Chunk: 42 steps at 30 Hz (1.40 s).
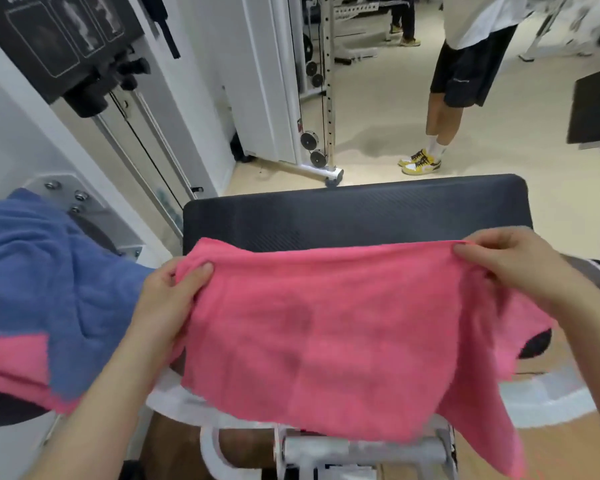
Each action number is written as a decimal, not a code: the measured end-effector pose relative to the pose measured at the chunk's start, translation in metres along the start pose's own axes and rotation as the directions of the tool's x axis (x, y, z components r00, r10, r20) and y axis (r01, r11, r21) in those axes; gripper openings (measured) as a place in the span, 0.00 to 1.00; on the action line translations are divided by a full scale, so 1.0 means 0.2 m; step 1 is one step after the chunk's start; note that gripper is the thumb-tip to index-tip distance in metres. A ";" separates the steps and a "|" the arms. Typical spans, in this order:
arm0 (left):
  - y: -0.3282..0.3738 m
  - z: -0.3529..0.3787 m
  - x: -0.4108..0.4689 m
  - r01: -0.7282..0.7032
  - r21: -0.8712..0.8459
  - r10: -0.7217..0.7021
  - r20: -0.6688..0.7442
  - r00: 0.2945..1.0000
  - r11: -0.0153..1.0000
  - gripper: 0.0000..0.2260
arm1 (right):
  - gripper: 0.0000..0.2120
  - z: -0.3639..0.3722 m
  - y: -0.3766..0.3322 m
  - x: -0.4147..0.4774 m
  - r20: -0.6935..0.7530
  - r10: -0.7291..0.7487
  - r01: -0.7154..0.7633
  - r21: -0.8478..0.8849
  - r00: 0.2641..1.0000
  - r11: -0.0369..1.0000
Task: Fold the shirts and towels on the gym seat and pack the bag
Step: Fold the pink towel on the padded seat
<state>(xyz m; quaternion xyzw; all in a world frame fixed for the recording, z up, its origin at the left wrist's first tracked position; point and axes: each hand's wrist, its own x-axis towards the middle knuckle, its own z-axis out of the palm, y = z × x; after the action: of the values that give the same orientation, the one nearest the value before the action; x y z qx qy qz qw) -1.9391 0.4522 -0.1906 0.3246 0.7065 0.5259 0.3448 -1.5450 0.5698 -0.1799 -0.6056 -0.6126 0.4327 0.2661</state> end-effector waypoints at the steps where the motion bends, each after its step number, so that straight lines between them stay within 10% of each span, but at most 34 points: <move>1: -0.01 0.05 0.07 -0.040 0.059 0.042 -0.037 0.998 0.997 0.02 | 0.08 0.03 0.01 0.06 -0.128 -0.039 0.037 -0.014 0.991 0.999; 5: -0.04 0.18 0.35 -0.116 0.237 0.160 -0.177 0.971 0.965 0.06 | 0.06 0.16 -0.02 0.25 -0.379 -0.166 0.111 -0.163 0.910 0.980; 12: -0.05 0.22 0.45 -0.252 0.528 0.376 -0.141 0.916 0.811 0.19 | 0.24 0.44 0.01 0.37 -0.256 -0.326 0.134 -0.562 0.910 0.816; 15: -0.23 0.24 0.24 -0.360 0.613 0.450 0.008 0.893 0.703 0.15 | 0.23 0.60 -0.02 0.33 -0.179 -0.450 0.284 -0.564 0.875 0.775; 20: -0.66 0.21 -0.10 -0.142 0.721 0.292 -0.087 0.952 0.678 0.17 | 0.22 0.80 -0.14 0.34 -0.057 -0.506 0.401 -0.536 0.861 0.743; 26: -0.67 0.18 -0.16 0.102 0.321 0.024 -0.366 0.930 0.942 0.14 | 0.19 1.05 -0.39 0.40 0.073 -0.540 0.508 -0.464 0.838 0.726; 31: -0.67 0.16 -0.10 0.260 0.198 -0.151 -0.441 0.885 0.945 0.04 | 0.15 1.30 -0.56 0.48 0.104 -0.454 0.433 -0.540 0.885 0.721; 42: -0.67 0.01 -0.13 -0.051 0.598 0.266 -0.278 0.923 0.800 0.08 | 0.10 1.35 -0.76 0.64 0.039 -0.437 0.427 -0.306 0.899 0.851</move>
<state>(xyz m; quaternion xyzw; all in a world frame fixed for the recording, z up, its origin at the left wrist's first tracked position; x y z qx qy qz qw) -1.9371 0.4004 -0.3177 0.3747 0.8521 0.3616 0.0533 -1.8684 0.6538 -0.2058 -0.4930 -0.7882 0.2518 0.2689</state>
